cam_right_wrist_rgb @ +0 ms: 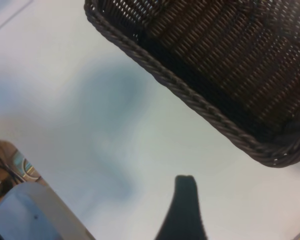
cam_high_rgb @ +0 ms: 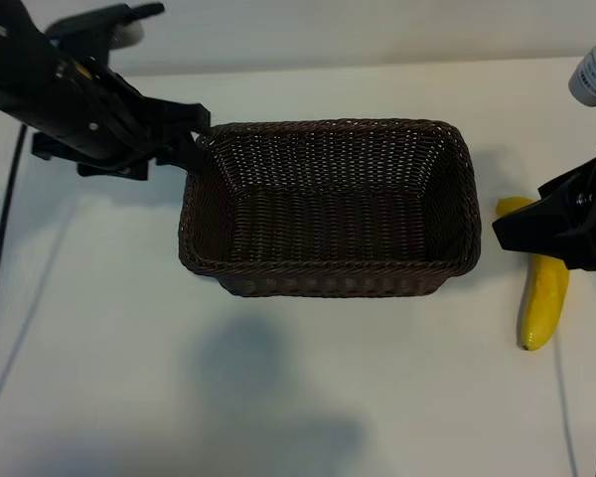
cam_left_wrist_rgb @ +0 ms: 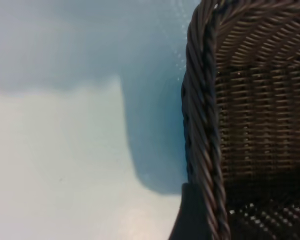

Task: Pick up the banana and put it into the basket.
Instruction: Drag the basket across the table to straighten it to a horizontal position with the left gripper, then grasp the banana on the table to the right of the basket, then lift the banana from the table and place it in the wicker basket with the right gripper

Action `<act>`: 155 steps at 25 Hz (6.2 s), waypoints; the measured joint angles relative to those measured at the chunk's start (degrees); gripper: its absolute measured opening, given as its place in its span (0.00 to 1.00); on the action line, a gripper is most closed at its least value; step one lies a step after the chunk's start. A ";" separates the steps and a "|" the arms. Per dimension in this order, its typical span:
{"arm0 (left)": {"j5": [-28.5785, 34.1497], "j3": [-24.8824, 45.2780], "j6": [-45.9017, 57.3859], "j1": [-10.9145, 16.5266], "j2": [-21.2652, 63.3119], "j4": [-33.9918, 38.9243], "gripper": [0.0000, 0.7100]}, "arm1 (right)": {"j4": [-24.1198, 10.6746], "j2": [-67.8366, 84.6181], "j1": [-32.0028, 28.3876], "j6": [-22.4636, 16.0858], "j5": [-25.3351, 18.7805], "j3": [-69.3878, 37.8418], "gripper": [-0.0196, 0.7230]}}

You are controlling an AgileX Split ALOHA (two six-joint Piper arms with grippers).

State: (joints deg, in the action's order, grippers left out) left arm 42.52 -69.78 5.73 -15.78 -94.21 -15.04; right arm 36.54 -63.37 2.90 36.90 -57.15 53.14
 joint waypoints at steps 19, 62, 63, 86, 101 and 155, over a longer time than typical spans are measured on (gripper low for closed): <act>12.75 -9.39 -4.02 -1.47 1.56 -3.87 0.84 | -2.26 0.00 0.00 -1.70 -0.30 0.00 0.81; 9.06 -9.44 -6.66 -1.47 3.19 -6.17 0.83 | -23.18 -19.00 0.00 -15.70 12.44 0.00 0.81; 9.06 -9.44 -6.76 -1.47 3.19 -6.17 0.83 | -23.53 -19.48 0.00 -16.07 12.82 0.00 0.81; 8.29 -9.44 -8.38 -1.47 3.19 -6.12 0.83 | -26.95 -29.66 0.00 -18.89 22.19 0.06 0.81; 7.56 -9.44 -8.43 -1.47 3.19 -6.01 0.83 | -45.08 -35.95 0.00 -35.03 28.01 0.06 0.81; 4.31 -9.44 -8.62 -1.47 3.19 -5.94 0.83 | -39.24 -44.90 0.05 -34.48 23.00 4.03 0.57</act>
State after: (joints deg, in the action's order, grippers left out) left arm 46.83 -79.22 -2.89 -17.25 -91.02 -20.99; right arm -2.71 -108.27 2.95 2.41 -34.15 57.17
